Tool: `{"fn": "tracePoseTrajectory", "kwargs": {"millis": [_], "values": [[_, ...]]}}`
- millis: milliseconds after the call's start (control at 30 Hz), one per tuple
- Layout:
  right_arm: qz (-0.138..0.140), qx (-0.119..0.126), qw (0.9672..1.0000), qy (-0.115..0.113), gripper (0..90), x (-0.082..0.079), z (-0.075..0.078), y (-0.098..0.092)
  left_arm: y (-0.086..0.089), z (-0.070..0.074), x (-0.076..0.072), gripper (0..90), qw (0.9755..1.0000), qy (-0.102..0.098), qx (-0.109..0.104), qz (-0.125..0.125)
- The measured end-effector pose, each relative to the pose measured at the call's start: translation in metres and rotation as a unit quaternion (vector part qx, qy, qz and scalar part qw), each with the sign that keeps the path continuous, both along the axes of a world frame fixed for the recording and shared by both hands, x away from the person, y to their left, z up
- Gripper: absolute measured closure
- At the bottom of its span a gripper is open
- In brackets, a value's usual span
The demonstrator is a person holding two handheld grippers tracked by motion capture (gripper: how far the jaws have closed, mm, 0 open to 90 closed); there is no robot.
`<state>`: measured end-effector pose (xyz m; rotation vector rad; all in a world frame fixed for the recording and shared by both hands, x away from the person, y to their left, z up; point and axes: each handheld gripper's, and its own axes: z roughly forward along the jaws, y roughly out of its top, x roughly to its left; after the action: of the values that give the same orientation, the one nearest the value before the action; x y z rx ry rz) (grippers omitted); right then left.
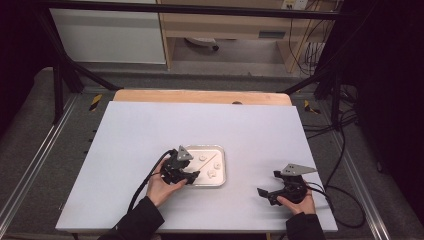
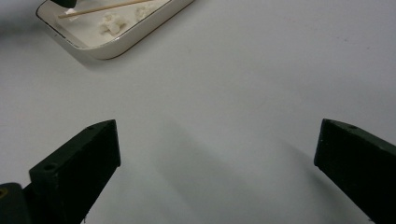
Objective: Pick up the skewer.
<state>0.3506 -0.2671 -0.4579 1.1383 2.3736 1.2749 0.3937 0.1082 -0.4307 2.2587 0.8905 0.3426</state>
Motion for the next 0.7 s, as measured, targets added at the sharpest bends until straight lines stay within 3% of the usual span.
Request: {"fn": "tracePoseTrajectory", "kwargs": {"millis": [200,400,700], "values": [[0.001,-0.001,1.0,0.001,1.0,0.0,0.0,0.0,-0.004,-0.007,0.0,61.7,0.9999,0.004,0.012,-0.005],[0.001,0.0,1.0,0.0,1.0,0.0,0.0,0.0,-0.004,-0.008,-0.001,73.8,1.0,-0.001,0.009,-0.003],[0.002,0.0,1.0,0.002,1.0,0.0,0.0,0.0,-0.005,-0.012,-0.002,84.4,1.0,0.0,-0.001,-0.001]]}}
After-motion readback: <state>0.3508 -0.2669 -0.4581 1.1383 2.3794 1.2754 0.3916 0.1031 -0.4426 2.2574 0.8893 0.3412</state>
